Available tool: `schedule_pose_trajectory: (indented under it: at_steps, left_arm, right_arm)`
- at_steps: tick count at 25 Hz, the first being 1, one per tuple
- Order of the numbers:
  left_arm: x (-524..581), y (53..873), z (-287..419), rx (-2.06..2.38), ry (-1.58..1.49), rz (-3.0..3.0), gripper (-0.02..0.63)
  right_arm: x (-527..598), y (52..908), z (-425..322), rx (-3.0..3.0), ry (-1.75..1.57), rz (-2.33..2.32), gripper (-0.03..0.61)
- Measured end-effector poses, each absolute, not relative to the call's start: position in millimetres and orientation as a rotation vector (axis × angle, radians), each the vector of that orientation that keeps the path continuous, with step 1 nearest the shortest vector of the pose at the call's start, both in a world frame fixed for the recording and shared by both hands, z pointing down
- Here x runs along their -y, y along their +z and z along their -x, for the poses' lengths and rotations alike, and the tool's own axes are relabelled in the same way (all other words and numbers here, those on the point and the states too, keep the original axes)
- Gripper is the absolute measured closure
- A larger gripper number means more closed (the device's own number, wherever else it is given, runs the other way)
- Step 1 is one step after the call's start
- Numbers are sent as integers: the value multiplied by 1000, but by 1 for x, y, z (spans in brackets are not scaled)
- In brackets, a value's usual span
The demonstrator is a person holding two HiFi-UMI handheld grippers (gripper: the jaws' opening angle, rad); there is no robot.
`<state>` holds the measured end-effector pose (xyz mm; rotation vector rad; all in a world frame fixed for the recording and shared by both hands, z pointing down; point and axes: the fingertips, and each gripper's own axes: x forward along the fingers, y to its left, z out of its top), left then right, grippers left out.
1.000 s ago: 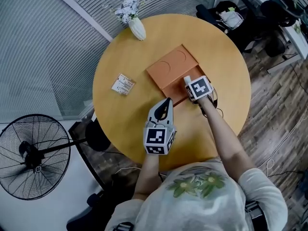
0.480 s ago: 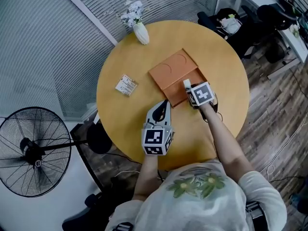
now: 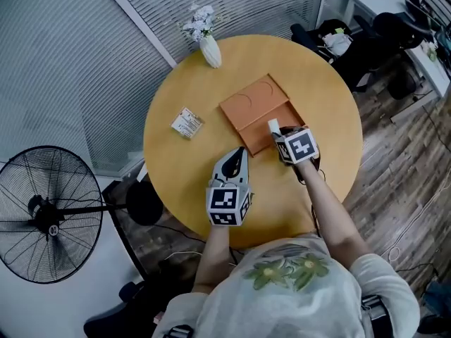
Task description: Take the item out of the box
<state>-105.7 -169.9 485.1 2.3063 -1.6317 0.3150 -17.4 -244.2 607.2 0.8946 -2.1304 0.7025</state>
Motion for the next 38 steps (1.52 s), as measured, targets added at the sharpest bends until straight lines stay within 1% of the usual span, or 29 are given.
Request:
schedule_pose_trajectory:
  at_steps: [28,38]
  left_arm:
    - [123,466,94,1657,319,-2343,612]
    - [106,442,96,1691,264,-2366,612]
  right_arm:
    - [176,504,9,2525,542,-990,466]
    - [138,461,11,2685,440,-998,467]
